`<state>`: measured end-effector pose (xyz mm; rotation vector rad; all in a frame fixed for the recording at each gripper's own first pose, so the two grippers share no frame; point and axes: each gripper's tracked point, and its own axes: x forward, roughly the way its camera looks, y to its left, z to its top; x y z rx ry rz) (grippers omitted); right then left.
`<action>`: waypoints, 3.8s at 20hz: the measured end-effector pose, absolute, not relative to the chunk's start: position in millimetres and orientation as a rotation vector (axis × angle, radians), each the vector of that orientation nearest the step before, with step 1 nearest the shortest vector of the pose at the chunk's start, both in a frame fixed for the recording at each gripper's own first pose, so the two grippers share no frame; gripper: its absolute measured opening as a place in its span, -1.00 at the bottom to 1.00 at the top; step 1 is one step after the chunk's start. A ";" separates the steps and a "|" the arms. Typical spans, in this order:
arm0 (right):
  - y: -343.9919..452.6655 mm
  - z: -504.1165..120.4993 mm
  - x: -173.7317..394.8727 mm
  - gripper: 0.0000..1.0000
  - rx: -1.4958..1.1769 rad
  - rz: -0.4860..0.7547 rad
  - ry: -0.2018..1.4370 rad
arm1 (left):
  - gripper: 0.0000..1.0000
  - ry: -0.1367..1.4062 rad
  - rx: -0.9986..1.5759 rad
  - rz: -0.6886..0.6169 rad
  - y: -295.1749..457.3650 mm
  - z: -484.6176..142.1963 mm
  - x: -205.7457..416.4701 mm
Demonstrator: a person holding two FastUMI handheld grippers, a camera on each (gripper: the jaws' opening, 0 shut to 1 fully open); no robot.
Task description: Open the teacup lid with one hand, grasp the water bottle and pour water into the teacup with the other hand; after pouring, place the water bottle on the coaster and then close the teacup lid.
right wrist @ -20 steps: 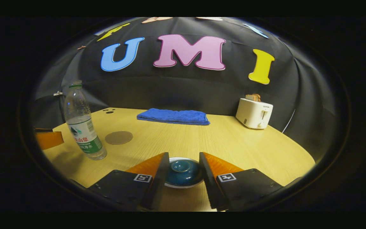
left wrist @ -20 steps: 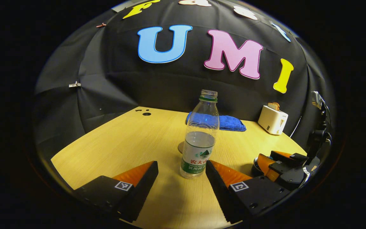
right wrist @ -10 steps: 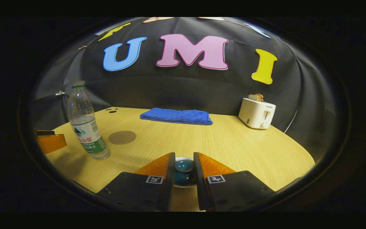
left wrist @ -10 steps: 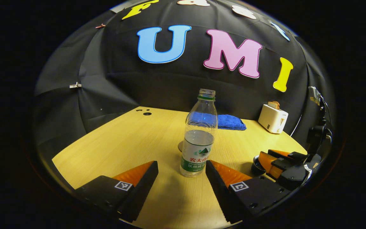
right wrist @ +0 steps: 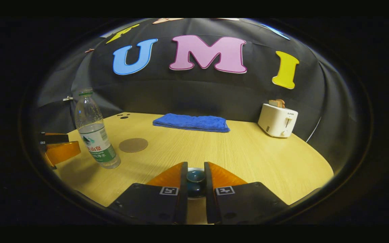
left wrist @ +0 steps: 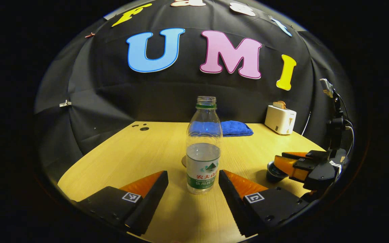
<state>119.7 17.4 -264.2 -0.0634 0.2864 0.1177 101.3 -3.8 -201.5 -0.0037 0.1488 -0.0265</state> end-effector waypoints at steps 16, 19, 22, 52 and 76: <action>-35.9 -218.0 79.8 -0.51 -0.036 0.076 0.259 | 0.92 0.059 -0.018 -0.125 -28.7 -194.2 198.1; -41.0 -230.5 77.3 -0.50 0.002 0.059 0.296 | 0.86 0.055 0.026 -0.099 -23.8 -195.7 207.1; -42.6 -236.5 79.1 -0.40 0.013 0.062 0.311 | 0.60 0.069 0.125 -0.087 -26.4 -195.0 207.5; -112.7 -247.0 113.0 -0.40 0.046 0.049 0.317 | 0.56 0.042 1.597 -0.302 -126.9 -246.3 216.1; -107.9 -248.5 104.0 -0.51 0.055 0.068 0.320 | 0.54 -0.087 2.011 -0.430 -141.3 -234.2 244.5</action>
